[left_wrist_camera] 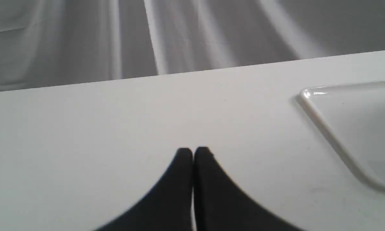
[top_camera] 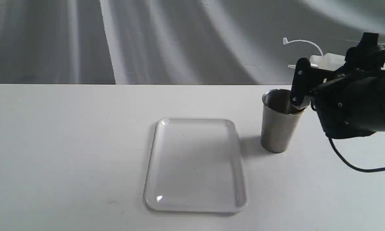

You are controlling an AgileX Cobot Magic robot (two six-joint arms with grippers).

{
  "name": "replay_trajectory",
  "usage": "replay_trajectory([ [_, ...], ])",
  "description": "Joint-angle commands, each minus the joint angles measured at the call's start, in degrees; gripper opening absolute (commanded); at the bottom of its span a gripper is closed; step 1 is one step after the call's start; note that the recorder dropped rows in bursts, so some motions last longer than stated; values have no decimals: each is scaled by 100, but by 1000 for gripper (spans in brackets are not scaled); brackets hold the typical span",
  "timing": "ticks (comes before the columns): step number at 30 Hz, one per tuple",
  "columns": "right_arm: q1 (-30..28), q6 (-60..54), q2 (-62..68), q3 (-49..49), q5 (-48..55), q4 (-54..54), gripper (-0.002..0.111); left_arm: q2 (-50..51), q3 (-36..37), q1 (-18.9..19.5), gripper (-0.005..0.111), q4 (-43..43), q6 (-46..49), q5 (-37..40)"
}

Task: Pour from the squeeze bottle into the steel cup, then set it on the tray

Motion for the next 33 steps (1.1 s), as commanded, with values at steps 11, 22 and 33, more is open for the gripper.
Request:
replay_trajectory([
  [11, 12, 1954, -56, -57, -474, 406, 23, -15, 25, -33, 0, -4, -35, -39],
  [22, 12, 3802, -452, -57, -474, 417, 23, -15, 25, -33, 0, -4, -16, -39],
  [33, 22, 4298, -1263, -57, -474, 438, 23, -15, 25, -33, 0, -4, -26, -39],
])
